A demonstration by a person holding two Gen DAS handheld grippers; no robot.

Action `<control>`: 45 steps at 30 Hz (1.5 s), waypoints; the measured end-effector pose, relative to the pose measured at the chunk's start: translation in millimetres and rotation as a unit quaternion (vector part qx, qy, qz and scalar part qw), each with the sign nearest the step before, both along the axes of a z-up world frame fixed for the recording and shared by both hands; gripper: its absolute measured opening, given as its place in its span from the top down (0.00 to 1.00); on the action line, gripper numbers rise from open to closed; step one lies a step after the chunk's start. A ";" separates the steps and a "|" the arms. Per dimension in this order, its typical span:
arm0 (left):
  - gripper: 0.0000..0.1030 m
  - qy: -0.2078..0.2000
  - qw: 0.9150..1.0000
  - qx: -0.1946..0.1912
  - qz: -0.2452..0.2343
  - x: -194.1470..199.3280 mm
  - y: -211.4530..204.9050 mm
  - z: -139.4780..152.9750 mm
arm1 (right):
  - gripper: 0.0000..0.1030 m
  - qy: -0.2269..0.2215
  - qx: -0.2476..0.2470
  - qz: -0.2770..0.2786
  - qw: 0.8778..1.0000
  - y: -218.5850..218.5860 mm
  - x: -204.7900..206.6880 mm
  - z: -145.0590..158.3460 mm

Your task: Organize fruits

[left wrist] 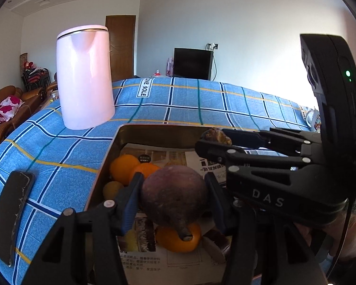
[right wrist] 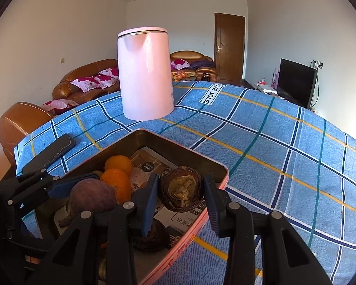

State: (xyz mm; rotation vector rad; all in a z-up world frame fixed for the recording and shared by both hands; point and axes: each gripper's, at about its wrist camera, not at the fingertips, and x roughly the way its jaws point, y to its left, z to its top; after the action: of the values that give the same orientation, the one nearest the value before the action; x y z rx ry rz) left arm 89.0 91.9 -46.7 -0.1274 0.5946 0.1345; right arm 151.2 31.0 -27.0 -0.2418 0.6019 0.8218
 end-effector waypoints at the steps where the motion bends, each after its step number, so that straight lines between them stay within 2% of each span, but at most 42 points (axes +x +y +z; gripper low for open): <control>1: 0.46 0.000 1.000 0.001 0.000 0.0 0.0 -0.1 | 0.61 0.003 0.000 0.001 1.000 0.1 0.5 -0.8; 7: 0.41 -0.003 1.000 0.006 0.002 -1.4 -0.9 1.0 | 0.60 0.008 0.003 -0.002 1.000 -2.5 2.0 -2.1; 10: 0.33 -0.006 1.000 0.010 0.011 -3.5 0.9 2.6 | 0.56 0.007 0.009 -0.004 1.000 -4.9 2.0 -1.1; 12: 0.28 -0.009 1.000 0.014 0.014 -5.1 1.5 3.7 | 0.50 0.006 0.011 -0.010 1.000 -7.7 1.7 -0.1; 17: 0.26 -0.011 1.000 0.019 0.012 -7.6 0.1 5.8 | 0.44 0.008 0.023 -0.017 1.000 -14.6 1.6 0.6; 20: 0.16 -0.017 0.999 0.024 0.017 -10.6 -1.0 9.4 | 0.43 0.003 0.028 -0.022 0.999 -19.4 -1.5 3.0; 23: 0.03 -0.029 0.999 0.030 0.024 -15.2 -0.7 13.4 | 0.35 -0.004 0.043 -0.031 0.999 -29.2 -5.9 7.7; 24: 0.02 -0.033 0.999 0.030 0.025 -16.4 -0.3 14.6 | 0.31 -0.007 0.048 -0.037 0.998 -32.8 -7.2 9.5; 26: 0.02 -0.034 0.999 0.030 0.024 -18.1 0.4 15.8 | 0.29 -0.012 0.058 -0.043 0.997 -39.1 -9.9 12.9; 38: 0.02 -0.054 0.998 0.025 0.032 -33.0 6.7 23.7 | 0.28 -0.018 0.091 -0.060 0.994 -67.5 -26.1 24.5; 45: 0.01 -0.071 0.997 0.019 0.031 -43.9 4.5 31.7 | 0.22 -0.027 0.102 -0.068 0.992 -86.0 -47.5 27.7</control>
State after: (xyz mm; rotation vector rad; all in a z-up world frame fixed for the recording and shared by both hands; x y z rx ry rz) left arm 45.0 96.4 -15.0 -0.1168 0.4464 0.1944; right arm 103.7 -55.0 0.7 -0.0354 0.4742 0.7374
